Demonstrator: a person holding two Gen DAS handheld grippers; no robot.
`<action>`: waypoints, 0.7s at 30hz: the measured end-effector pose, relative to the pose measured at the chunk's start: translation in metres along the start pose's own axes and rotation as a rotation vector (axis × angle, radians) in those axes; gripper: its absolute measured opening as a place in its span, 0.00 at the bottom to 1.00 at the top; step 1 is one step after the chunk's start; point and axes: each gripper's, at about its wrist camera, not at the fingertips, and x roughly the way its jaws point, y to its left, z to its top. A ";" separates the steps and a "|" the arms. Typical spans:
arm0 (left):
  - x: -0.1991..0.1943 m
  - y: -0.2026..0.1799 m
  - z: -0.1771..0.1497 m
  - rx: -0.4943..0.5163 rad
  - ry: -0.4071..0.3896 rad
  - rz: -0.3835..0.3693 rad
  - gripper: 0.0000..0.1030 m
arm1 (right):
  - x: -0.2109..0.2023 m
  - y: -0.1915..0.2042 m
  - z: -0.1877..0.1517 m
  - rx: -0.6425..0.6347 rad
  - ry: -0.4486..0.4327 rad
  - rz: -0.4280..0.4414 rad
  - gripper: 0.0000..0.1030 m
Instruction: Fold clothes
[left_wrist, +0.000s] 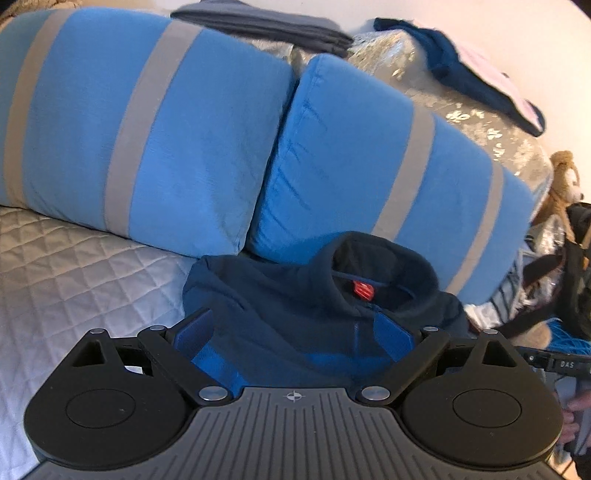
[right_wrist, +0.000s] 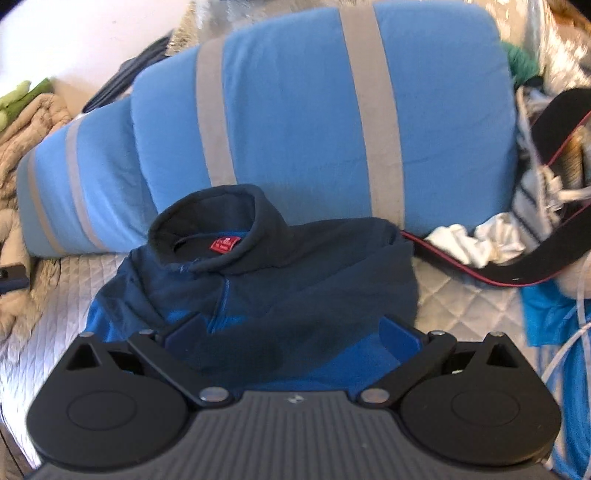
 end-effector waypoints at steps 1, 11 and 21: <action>0.011 0.000 0.001 -0.007 -0.001 -0.007 0.91 | 0.010 0.000 0.003 0.010 -0.007 0.005 1.00; 0.121 -0.027 0.019 0.045 0.079 0.032 0.81 | 0.100 0.024 0.046 -0.021 -0.071 -0.036 1.00; 0.178 -0.046 0.025 0.099 0.115 0.117 0.66 | 0.155 0.028 0.070 0.017 -0.061 -0.102 0.72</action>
